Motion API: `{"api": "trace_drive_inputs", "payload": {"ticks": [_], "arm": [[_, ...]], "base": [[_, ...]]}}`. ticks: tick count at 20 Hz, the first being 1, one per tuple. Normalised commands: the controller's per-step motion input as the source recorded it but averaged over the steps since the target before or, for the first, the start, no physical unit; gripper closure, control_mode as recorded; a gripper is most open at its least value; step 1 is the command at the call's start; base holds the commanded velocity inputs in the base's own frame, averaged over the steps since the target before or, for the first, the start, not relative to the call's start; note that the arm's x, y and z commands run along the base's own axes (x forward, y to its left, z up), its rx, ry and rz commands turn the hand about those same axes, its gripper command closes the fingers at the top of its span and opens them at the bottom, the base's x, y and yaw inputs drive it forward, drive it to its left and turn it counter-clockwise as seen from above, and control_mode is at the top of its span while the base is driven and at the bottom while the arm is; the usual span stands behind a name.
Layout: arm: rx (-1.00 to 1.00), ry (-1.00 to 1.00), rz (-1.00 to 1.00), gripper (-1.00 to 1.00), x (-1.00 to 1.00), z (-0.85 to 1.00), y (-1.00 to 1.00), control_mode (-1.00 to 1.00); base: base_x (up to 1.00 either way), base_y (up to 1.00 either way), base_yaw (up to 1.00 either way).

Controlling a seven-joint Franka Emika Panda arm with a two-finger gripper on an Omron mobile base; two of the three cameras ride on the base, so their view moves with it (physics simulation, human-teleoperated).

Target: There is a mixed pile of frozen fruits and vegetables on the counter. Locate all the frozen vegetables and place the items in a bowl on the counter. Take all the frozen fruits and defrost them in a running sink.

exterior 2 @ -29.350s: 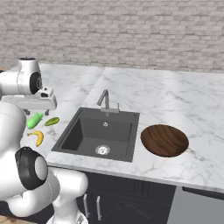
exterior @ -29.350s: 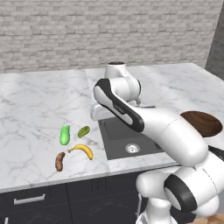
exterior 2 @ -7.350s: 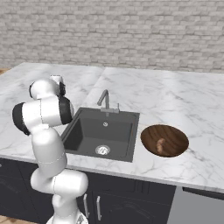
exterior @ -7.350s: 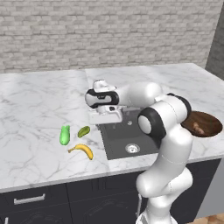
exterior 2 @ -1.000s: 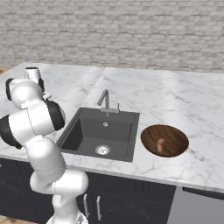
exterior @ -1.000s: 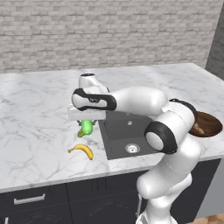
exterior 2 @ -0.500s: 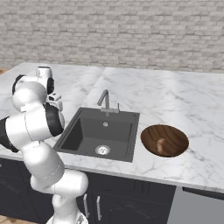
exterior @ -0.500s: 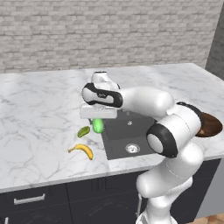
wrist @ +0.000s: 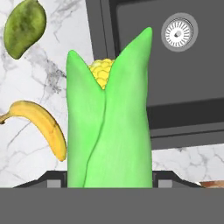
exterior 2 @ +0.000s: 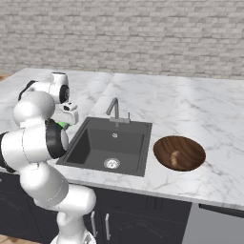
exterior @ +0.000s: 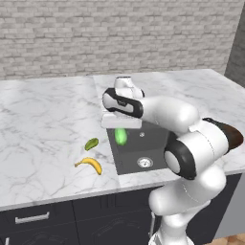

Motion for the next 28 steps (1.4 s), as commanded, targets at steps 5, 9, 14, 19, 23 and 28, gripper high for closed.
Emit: {"api": "trace_drive_inputs", "payload": {"ticks": [5, 9, 14, 19, 23, 28], "arm": [[-0.03, 0.02, -0.04, 1.0, -0.07, 0.09, -0.49, -1.0], [-0.03, 0.01, -0.04, 1.0, -0.09, 0.1, -0.49, -1.0], [-0.03, 0.02, -0.05, 1.0, -0.07, 0.09, -0.48, -1.0], [-0.03, 0.01, -0.05, 1.0, -0.08, 0.08, -0.48, -1.0], [-0.03, 0.01, -0.04, 1.0, -0.09, 0.06, -0.5, -1.0], [-0.06, 0.0, -0.04, 1.0, -0.11, 0.02, -0.48, -1.0]], "base": [[0.0, 0.0, 0.0], [0.0, 0.0, 0.0], [0.0, 0.0, 0.0], [0.0, 0.0, 0.0], [0.0, 0.0, 0.0], [0.0, 0.0, 0.0]]}}
